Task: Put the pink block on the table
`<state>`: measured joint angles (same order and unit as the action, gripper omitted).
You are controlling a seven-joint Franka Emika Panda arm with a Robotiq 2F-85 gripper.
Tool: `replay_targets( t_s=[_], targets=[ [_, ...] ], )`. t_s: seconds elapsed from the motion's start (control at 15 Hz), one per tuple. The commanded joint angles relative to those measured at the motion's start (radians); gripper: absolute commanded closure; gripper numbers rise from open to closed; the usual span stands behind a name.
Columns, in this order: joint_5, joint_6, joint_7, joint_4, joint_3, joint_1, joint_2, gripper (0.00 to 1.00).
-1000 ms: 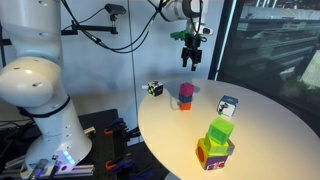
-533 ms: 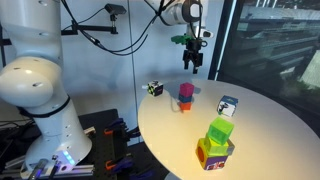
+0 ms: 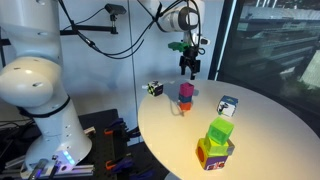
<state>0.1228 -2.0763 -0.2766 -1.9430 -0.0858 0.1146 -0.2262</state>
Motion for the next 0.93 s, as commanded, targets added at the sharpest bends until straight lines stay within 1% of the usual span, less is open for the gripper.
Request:
replay_targets(
  t_s=[0.0,0.4,0.87],
  targets=[
    [0.017,-0.038,0.053,-0.062,0.014,-0.001,0.037,0.0],
    [0.028,-0.086,0.086,-0.092,0.029,-0.004,0.027,0.0],
    [0.026,-0.124,0.091,-0.112,0.034,-0.003,0.017,0.0]
  ],
)
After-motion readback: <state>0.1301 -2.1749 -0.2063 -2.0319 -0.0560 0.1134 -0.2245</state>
